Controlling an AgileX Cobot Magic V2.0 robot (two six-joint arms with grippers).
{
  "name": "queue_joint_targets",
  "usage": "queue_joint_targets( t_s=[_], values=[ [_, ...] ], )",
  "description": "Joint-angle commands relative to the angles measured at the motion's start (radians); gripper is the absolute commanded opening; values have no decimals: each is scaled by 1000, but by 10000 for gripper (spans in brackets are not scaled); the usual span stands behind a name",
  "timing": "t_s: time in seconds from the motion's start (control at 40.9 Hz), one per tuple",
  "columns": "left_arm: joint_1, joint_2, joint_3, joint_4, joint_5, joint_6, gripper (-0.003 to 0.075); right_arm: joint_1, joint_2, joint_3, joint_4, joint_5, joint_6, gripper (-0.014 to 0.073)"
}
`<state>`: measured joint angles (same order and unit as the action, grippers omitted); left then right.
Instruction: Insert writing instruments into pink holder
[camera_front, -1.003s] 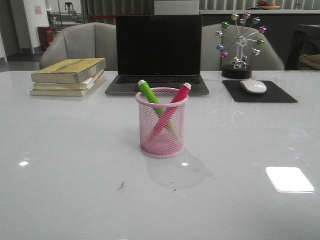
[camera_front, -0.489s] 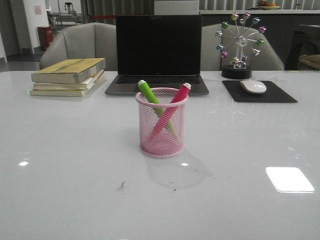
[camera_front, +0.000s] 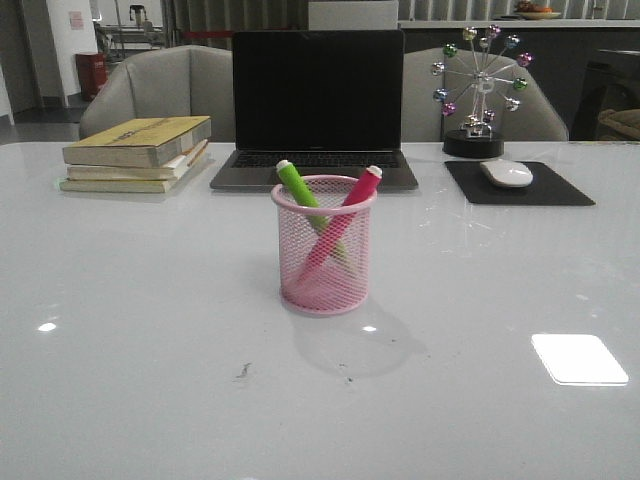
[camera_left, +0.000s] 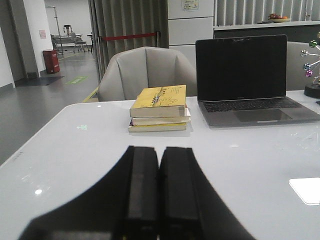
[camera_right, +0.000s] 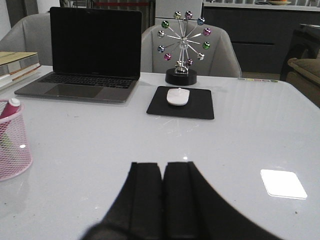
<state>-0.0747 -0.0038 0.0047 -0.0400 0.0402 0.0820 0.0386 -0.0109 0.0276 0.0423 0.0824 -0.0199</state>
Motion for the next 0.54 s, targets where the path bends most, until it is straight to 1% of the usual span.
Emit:
queue_joint_targets(
  t_s=[0.0,0.196,0.514],
  values=[
    [-6,-20,4,0,-92,-10,91,-7,-20,-5,0,-91,3,57],
    [-6,-20,4,0,-92,-10,91,-38,-20,-5,0,-91,3,57],
    [-6,-20,4,0,-92,-10,91,-37,-20,-5,0,-91,3,57]
  ],
)
